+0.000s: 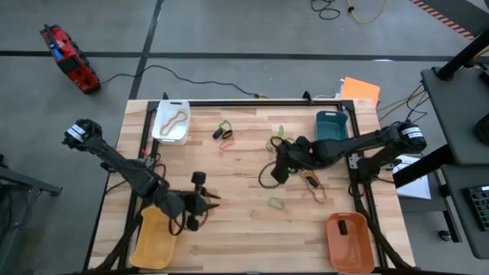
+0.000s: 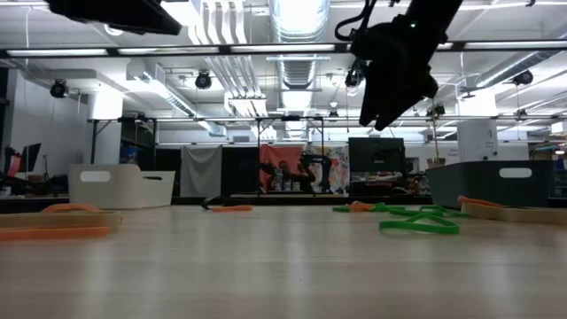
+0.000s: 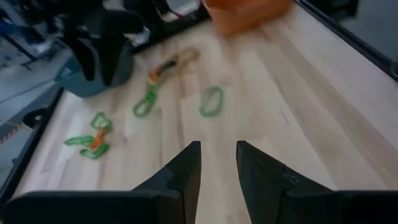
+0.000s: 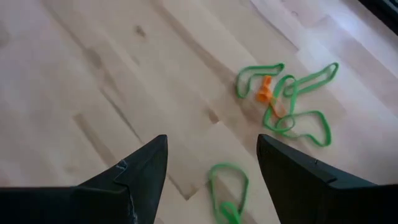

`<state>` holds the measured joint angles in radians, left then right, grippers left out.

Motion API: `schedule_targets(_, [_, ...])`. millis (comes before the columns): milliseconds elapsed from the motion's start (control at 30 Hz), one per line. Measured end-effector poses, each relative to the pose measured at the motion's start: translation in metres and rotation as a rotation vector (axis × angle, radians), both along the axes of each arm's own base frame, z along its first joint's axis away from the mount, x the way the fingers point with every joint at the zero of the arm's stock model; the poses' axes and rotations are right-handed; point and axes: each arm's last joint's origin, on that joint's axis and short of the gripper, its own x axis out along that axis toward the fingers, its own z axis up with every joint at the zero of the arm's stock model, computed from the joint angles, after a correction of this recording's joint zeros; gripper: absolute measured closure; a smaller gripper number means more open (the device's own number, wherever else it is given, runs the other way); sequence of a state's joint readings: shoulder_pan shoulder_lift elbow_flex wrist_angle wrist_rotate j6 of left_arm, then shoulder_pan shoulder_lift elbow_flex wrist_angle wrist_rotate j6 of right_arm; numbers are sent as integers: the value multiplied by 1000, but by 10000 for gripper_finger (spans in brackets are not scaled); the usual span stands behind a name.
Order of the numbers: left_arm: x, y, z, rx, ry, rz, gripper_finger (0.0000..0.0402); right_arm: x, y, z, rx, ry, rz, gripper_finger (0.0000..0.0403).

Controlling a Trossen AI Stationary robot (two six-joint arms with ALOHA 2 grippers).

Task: Sort rubber bands into baskets
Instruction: Put the green rubber band into the blue bin

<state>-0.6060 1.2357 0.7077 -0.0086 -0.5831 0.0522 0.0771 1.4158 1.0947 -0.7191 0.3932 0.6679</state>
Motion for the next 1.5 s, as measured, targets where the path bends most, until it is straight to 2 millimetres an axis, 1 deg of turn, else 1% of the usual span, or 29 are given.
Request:
schedule_targets(133, [0, 15, -3, -25, -89, 36, 323, 3, -15, 6, 3, -19, -50, 165])
schedule_targets(233, [-1, 24, -6, 4, -115, 40, 323, 4, -28, 10, 3, -34, -91, 168])
schedule_targets(367, [-1, 36, -6, 51, -154, 57, 323, 4, -48, 13, -3, -41, -150, 173])
schedule_targets(567, [1, 49, -6, 135, -155, 115, 323, -3, -82, 13, 3, -36, -265, 179])
schedule_targets(733, [4, 54, -6, 199, -141, 125, 323, -9, -105, 10, 66, -24, -320, 179])
schedule_targets(833, [4, 56, -6, 221, -136, 125, 323, -16, -114, 3, 104, 40, -367, 179])
schedule_targets(933, [4, 57, -6, 231, -134, 127, 323, -18, -116, -5, 138, 107, -392, 179])
schedule_targets(1133, [4, 59, -6, 245, -136, 177, 323, -8, -117, -27, 209, 173, -370, 179])
schedule_targets(1300, [4, 59, -6, 238, -136, 180, 323, 0, -120, -52, 218, 275, -339, 179])
schedule_targets(1500, [4, 59, -7, 224, -138, 185, 323, 7, -122, -76, 226, 354, -323, 179])
